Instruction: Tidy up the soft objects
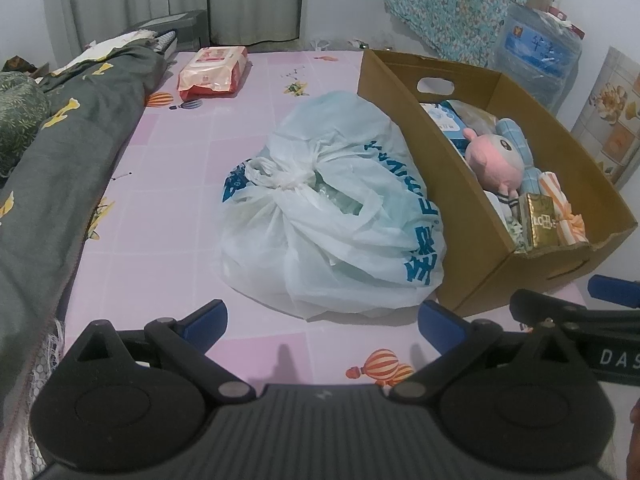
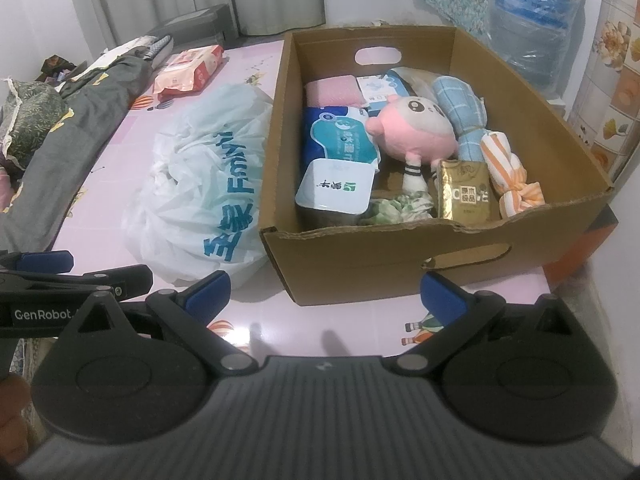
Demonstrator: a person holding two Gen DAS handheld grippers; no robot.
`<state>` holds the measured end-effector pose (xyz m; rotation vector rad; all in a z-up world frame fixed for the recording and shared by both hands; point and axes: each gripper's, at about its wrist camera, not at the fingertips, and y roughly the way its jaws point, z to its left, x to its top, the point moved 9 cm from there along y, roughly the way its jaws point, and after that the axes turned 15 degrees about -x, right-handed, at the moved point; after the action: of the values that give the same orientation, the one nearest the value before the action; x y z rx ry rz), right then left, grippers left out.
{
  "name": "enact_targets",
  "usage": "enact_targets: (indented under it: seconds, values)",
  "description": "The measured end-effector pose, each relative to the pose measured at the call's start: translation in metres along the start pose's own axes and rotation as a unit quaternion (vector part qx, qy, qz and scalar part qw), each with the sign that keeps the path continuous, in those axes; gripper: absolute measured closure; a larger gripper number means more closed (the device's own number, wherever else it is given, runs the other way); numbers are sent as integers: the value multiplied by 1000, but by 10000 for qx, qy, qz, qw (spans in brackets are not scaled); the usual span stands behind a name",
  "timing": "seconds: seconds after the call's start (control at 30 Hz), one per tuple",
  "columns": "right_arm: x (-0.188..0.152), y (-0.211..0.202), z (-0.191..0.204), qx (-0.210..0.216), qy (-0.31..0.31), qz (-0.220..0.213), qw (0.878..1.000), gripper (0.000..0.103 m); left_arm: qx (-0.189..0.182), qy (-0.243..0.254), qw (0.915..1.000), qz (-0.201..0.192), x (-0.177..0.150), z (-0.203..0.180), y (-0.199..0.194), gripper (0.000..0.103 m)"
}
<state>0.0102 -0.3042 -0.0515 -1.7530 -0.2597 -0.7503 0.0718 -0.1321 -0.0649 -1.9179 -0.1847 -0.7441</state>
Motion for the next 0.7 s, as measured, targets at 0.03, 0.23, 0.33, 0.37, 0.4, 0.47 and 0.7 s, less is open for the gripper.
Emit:
enact_targets:
  seconds: [0.03,0.23,0.33,0.37,0.4,0.47,0.7]
  values:
    - [0,0,1,0,-3,-5,10000,1,4,-1,10000,-5,1,0,-1,1]
    - [1,0,2,5,-14,-11,10000,1,8,-2,10000,-9,2,0,-1,1]
    - [2,-1,3,8,-15,-18,10000,1,16,-5,10000,-20,3,0,-3,1]
    - [3,-1,3,13,-16,-20,10000,1,22,-5,10000,-23,3,0,-3,1]
    - [2,-1,3,13,-16,-15,10000,1,22,-6,10000,-24,3,0,-3,1]
    - [2,-1,3,15,-12,-15,10000,1,20,-7,10000,-22,3,0,-3,1]
    - [3,-1,3,18,-19,-24,10000,1,24,-7,10000,-36,2,0,-4,1]
